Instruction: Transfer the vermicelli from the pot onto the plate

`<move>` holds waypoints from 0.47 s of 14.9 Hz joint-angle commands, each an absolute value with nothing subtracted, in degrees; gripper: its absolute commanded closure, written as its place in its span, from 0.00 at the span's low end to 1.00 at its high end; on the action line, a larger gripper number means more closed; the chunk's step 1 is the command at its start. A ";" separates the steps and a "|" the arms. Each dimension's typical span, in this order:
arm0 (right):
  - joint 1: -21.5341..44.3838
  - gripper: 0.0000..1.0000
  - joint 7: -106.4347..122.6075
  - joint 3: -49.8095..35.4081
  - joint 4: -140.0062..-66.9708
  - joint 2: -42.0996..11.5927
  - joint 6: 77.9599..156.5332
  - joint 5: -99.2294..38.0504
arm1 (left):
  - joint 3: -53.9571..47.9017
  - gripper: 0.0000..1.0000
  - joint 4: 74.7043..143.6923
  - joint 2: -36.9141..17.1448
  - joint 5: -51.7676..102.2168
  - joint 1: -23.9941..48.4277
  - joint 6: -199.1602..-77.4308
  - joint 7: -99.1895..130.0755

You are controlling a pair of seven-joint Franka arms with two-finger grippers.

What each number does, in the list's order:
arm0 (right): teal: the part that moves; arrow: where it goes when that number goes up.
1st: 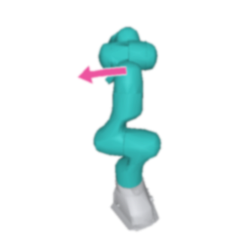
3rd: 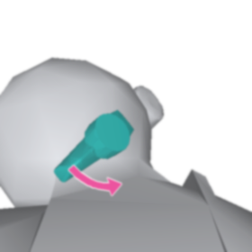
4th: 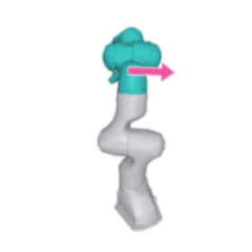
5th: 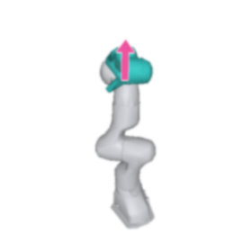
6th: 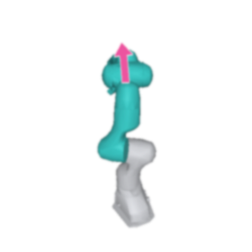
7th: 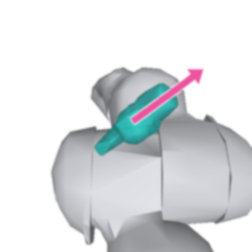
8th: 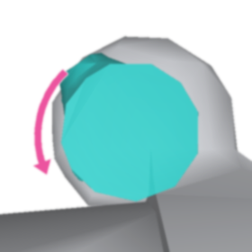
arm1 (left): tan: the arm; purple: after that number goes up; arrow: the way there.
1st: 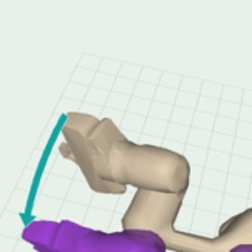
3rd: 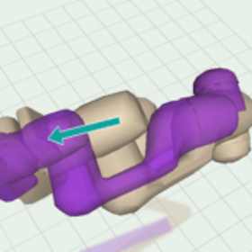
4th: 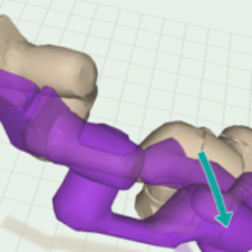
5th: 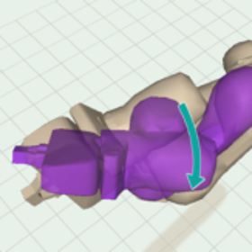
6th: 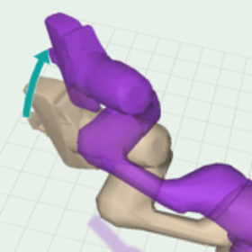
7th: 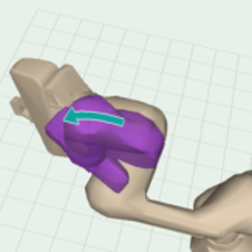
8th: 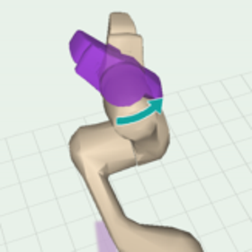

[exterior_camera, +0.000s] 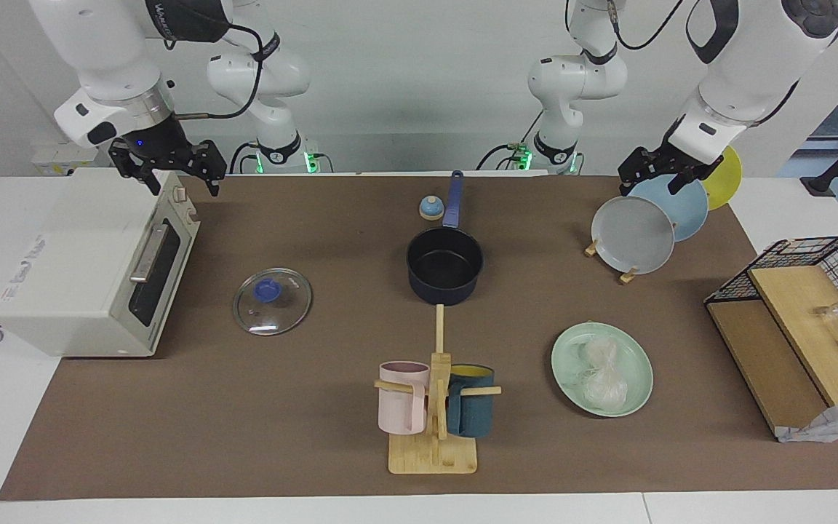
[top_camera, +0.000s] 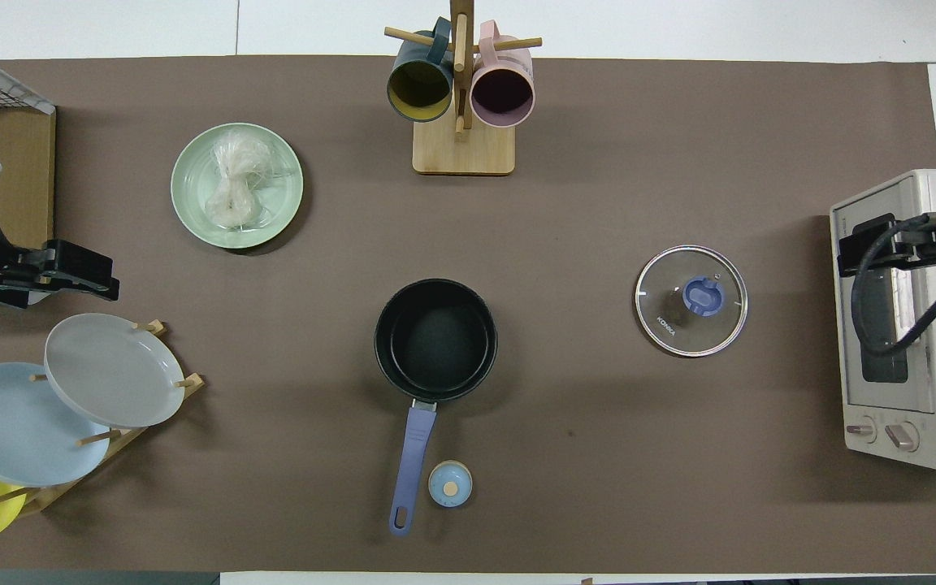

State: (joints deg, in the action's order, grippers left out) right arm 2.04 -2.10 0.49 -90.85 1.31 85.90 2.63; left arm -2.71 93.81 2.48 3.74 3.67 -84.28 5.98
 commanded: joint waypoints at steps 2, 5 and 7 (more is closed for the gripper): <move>1.58 0.00 -0.44 0.53 -90.18 1.05 85.69 1.84 | -2.55 0.00 93.16 2.64 1.06 4.57 -83.32 6.51; 1.67 0.00 -0.53 0.44 -90.18 1.14 85.78 1.76 | -2.64 0.00 93.16 2.55 0.97 4.57 -83.76 6.42; 1.50 0.00 -0.53 0.53 -90.18 1.14 85.87 1.50 | -2.72 0.00 93.08 2.55 0.88 4.57 -84.02 6.42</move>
State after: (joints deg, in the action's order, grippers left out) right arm 2.04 -2.10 0.49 -90.82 1.31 85.90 2.63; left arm -2.78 93.69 2.47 2.54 3.95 -84.30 5.98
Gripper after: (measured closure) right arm 0.000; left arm 0.000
